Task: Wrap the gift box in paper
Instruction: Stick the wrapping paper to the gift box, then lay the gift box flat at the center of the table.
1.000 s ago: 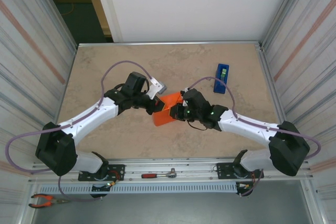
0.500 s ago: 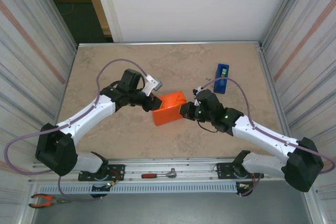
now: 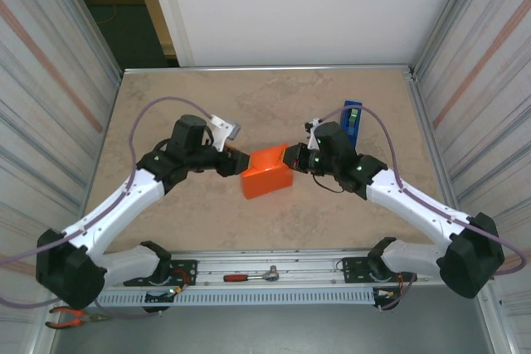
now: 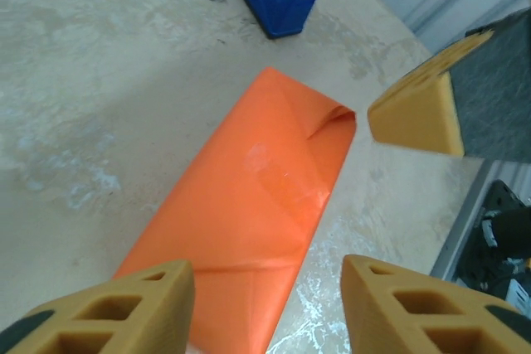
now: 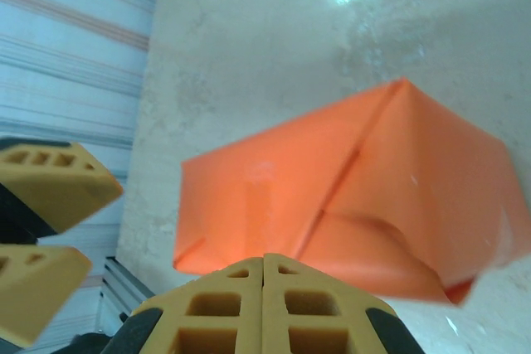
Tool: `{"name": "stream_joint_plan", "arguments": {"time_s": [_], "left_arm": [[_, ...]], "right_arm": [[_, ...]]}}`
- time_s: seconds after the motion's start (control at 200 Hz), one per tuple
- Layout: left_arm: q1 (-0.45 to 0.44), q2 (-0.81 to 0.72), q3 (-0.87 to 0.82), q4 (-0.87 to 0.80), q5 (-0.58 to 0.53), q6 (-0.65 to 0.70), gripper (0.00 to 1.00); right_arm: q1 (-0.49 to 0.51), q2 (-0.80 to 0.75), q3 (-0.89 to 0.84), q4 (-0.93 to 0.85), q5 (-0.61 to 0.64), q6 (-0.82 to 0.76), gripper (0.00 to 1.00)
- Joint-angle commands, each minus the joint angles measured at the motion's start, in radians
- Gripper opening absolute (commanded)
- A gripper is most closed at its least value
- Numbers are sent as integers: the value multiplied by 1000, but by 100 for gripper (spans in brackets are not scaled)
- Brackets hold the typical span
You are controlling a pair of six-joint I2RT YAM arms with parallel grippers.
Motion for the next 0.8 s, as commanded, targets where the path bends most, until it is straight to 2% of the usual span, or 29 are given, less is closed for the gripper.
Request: {"name": "stream_joint_plan", "arguments": {"time_s": [0.0, 0.17, 0.266, 0.376, 0.521, 0.656, 0.797], "left_arm": [[6, -68, -65, 22, -41, -87, 54], [-38, -195, -197, 23, -55, -165, 57], [-113, -246, -268, 35, -101, -214, 57], [-202, -274, -347, 100, -160, -287, 58], [-260, -238, -435, 272, -169, -377, 57], [-299, -170, -466, 408, -193, -409, 55], [-302, -86, -453, 499, -186, -418, 51]], "right_arm": [[-5, 25, 21, 13, -58, -44, 0], [9, -38, -57, 4, -72, -51, 0], [24, -90, -121, -27, -81, -67, 0], [31, -154, -207, -50, -74, -74, 8], [28, -188, -292, -34, -63, -78, 21], [18, -188, -347, 33, -54, -67, 21], [15, -164, -353, 100, -49, -49, 20]]}}
